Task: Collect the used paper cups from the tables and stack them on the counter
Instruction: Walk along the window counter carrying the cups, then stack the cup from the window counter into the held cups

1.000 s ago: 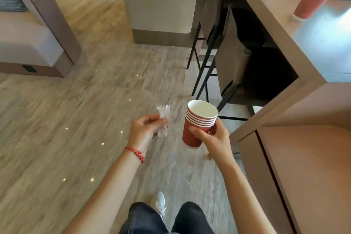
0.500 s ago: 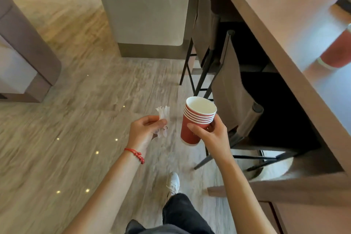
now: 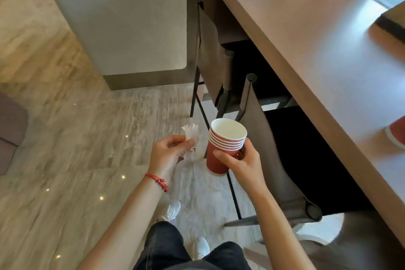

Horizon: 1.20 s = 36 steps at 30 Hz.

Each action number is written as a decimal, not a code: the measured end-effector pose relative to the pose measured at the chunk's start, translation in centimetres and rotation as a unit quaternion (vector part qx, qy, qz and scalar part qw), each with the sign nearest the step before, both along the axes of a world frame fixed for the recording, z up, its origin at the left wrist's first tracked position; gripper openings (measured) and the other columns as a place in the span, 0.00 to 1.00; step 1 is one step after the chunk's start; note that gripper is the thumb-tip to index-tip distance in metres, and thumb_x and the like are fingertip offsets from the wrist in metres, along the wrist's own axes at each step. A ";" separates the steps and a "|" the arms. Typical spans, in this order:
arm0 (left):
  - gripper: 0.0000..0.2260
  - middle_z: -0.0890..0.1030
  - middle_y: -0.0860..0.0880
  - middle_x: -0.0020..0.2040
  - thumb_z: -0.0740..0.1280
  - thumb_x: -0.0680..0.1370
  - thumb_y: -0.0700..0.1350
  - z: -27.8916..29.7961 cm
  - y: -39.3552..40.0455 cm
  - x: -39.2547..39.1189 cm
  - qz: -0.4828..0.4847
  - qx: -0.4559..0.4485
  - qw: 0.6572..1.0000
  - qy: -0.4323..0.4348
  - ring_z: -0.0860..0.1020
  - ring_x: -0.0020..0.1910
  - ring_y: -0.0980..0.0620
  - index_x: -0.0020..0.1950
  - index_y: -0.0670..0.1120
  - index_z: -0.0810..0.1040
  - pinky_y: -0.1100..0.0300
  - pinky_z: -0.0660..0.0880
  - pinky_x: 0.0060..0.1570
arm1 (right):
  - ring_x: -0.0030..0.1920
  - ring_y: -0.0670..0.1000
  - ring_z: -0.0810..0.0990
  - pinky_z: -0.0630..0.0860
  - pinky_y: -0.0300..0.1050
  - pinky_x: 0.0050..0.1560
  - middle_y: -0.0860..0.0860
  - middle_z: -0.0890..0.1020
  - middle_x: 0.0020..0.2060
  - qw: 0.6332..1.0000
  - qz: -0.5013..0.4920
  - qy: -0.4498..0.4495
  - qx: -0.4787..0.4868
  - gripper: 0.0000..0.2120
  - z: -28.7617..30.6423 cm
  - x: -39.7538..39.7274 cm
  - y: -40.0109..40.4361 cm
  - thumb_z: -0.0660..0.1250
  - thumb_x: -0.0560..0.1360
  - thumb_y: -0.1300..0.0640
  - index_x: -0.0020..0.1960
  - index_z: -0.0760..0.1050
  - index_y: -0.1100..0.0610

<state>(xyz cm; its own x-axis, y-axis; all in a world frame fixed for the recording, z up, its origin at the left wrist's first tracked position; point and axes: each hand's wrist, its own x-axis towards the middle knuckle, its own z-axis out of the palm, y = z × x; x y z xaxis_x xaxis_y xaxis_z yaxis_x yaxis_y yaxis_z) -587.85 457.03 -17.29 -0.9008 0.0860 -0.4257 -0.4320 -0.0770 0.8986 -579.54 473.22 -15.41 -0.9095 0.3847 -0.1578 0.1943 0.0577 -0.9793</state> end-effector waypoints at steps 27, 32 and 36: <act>0.16 0.84 0.51 0.34 0.74 0.59 0.46 7.9 16.3 -9.3 -0.517 0.116 0.848 0.027 0.83 0.37 0.51 0.44 0.44 0.79 0.61 0.79 0.36 | 0.54 0.41 0.79 0.77 0.32 0.46 0.39 0.80 0.52 0.854 -0.515 0.053 0.051 0.30 7.4 1.8 0.4 0.74 0.58 0.47 0.59 0.71 0.44; 0.16 0.85 0.51 0.38 0.75 0.58 0.50 9.8 18.9 -7.2 -0.551 0.140 0.821 0.059 0.83 0.41 0.50 0.43 0.47 0.81 0.61 0.78 0.39 | 0.55 0.44 0.79 0.78 0.35 0.48 0.44 0.80 0.54 0.846 -0.523 0.077 0.072 0.37 9.2 3.7 2.2 0.74 0.57 0.44 0.64 0.70 0.50; 0.15 0.85 0.50 0.37 0.76 0.56 0.49 12.0 21.4 -5.9 -0.552 0.184 0.810 0.072 0.83 0.37 0.51 0.40 0.46 0.82 0.62 0.78 0.37 | 0.53 0.43 0.80 0.78 0.35 0.48 0.43 0.82 0.50 0.847 -0.510 0.114 0.092 0.30 11.0 4.8 4.5 0.74 0.60 0.49 0.60 0.72 0.49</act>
